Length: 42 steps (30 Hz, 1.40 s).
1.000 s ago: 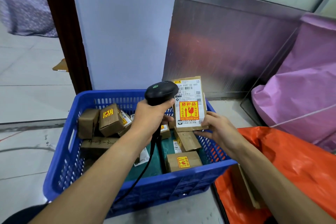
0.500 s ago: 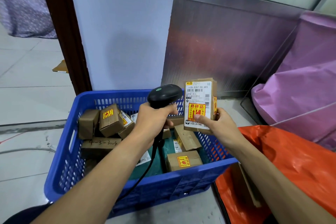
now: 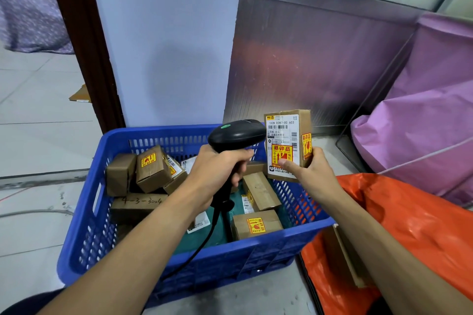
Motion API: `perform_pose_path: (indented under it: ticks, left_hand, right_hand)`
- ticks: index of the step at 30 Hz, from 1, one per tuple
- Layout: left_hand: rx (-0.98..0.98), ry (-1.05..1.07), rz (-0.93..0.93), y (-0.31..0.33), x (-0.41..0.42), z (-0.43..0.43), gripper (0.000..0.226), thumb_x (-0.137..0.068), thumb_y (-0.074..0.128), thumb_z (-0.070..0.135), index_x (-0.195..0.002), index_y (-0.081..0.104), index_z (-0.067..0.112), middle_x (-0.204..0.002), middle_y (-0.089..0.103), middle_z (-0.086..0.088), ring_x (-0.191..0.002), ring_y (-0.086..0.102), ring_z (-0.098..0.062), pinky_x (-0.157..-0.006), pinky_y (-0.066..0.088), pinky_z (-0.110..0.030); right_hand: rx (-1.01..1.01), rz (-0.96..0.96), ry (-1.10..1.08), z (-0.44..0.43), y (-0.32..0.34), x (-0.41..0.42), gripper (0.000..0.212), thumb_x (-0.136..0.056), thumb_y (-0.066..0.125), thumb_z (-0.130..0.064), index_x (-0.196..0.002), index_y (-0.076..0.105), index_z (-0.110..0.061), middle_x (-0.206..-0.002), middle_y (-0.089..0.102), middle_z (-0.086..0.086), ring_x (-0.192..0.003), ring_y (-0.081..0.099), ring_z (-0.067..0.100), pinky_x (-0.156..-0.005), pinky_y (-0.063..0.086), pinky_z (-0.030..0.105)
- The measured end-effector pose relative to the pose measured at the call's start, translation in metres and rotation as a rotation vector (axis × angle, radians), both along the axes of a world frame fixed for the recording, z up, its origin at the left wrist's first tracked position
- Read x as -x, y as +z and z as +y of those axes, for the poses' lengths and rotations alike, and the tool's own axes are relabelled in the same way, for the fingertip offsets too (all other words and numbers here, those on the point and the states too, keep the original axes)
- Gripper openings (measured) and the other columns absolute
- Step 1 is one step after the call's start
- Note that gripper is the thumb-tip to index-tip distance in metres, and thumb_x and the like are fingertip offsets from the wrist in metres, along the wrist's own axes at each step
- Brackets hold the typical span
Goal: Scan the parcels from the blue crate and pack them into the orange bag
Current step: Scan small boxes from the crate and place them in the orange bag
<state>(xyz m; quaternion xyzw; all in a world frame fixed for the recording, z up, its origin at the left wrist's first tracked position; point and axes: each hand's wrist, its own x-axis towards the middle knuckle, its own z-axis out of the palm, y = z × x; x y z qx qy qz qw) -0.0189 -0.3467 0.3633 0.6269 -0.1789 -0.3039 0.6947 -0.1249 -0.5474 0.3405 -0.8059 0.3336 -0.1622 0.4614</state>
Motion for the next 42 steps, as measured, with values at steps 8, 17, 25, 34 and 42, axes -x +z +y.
perform_pose_path:
  ticks: [8, 17, 25, 34, 42]
  left_hand:
    - [-0.016, 0.016, 0.045, -0.001, -0.001, 0.0, 0.017, -0.093, 0.076, 0.023, -0.088, 0.068, 0.009, -0.061, 0.058, -0.002, -0.049, 0.048, -0.014, -0.054, 0.046, -0.027]
    - [-0.025, -0.007, 0.025, -0.002, 0.0, 0.001, 0.018, -0.092, 0.077, 0.026, -0.088, 0.069, 0.01, -0.06, 0.056, -0.001, -0.049, 0.049, -0.013, -0.052, 0.046, -0.026]
    - [-0.025, -0.009, 0.032, -0.002, -0.001, 0.001, 0.018, -0.092, 0.077, 0.025, -0.092, 0.07, 0.009, -0.061, 0.057, -0.001, -0.05, 0.05, -0.013, -0.054, 0.047, -0.027]
    - [0.012, 0.014, 0.039, 0.001, 0.001, 0.002, 0.021, -0.094, 0.075, 0.024, -0.107, 0.072, 0.008, -0.073, 0.071, -0.01, -0.057, 0.06, -0.019, -0.058, 0.054, -0.029]
    - [-0.026, -0.055, -0.027, 0.006, 0.019, -0.006, 0.019, -0.096, 0.072, 0.028, -0.11, 0.073, 0.016, -0.094, 0.079, -0.014, -0.077, 0.071, -0.024, -0.084, 0.06, -0.042]
  right_hand:
    - [0.025, 0.022, 0.005, -0.002, -0.002, 0.001, 0.057, -0.092, 0.073, -0.038, -0.136, 0.041, -0.02, -0.123, 0.064, -0.003, -0.103, 0.068, 0.014, -0.074, 0.052, 0.022]
    - [0.03, 0.023, 0.013, 0.0, -0.001, 0.0, 0.057, -0.093, 0.073, -0.036, -0.136, 0.04, -0.02, -0.121, 0.061, -0.006, -0.104, 0.065, 0.013, -0.075, 0.05, 0.022]
    - [0.029, 0.019, 0.013, -0.001, -0.002, 0.0, 0.057, -0.093, 0.073, -0.035, -0.137, 0.04, -0.019, -0.124, 0.062, -0.004, -0.106, 0.066, 0.015, -0.076, 0.05, 0.021]
    - [0.043, 0.004, 0.018, 0.0, 0.006, 0.003, 0.054, -0.094, 0.072, -0.035, -0.134, 0.04, -0.02, -0.118, 0.061, -0.008, -0.104, 0.065, 0.011, -0.073, 0.048, 0.018]
    - [0.05, -0.017, -0.022, -0.013, 0.024, 0.043, 0.052, -0.089, 0.078, -0.037, -0.128, 0.044, -0.023, -0.118, 0.068, -0.01, -0.107, 0.066, 0.009, -0.092, 0.053, 0.031]
